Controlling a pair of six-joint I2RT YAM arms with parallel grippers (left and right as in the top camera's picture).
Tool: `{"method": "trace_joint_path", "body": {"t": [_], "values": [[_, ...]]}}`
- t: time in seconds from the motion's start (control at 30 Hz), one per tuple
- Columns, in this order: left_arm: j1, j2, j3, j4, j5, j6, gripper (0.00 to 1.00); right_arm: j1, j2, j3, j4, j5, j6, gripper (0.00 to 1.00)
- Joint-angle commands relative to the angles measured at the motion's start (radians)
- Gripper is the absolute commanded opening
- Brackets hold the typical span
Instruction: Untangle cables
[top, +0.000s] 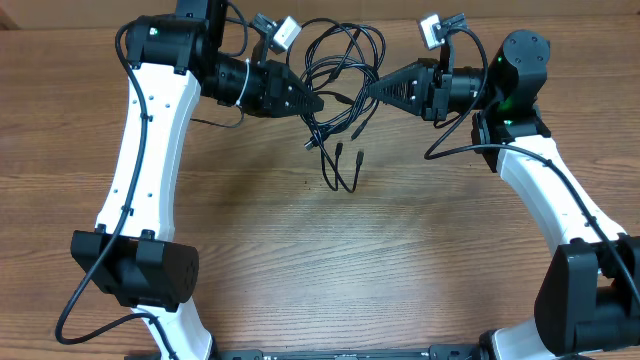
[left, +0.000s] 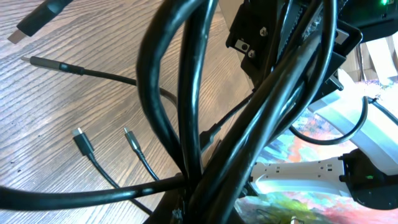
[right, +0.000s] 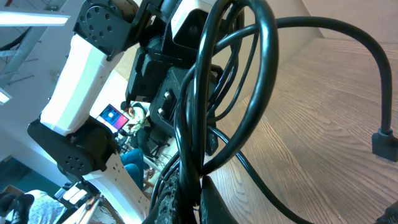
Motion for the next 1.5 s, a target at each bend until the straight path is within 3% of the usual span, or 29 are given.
{"method": "trace_joint_path", "body": {"t": [0.0,0.6,0.73,0.8,1.0,1.23,1.47], "values": [[0.041,0.007,0.006,-0.037,-0.058,0.072,0.04,-0.082,-0.026,0.023,0.006,0.055,-0.008,0.04],[0.041,0.007,0.006,-0.060,-0.071,0.102,0.05,-0.160,-0.026,0.023,-0.004,0.035,-0.008,0.04],[0.041,0.007,0.006,-0.039,-0.031,0.102,0.04,-0.159,-0.026,0.022,-0.046,0.012,-0.009,0.15],[0.041,0.007,0.006,-0.019,0.010,0.102,0.04,-0.159,-0.026,0.022,-0.064,-0.002,-0.008,0.26],[0.041,0.007,0.006,0.046,0.139,0.101,0.05,-0.159,-0.026,0.022,-0.147,-0.018,-0.009,0.41],[0.040,0.007,0.006,0.112,0.204,0.092,0.05,-0.112,-0.026,0.022,-0.166,-0.020,-0.009,0.48],[0.040,0.007,0.006,0.132,0.233,0.067,0.05,-0.013,-0.026,0.022,-0.151,0.007,-0.035,0.49]]}}
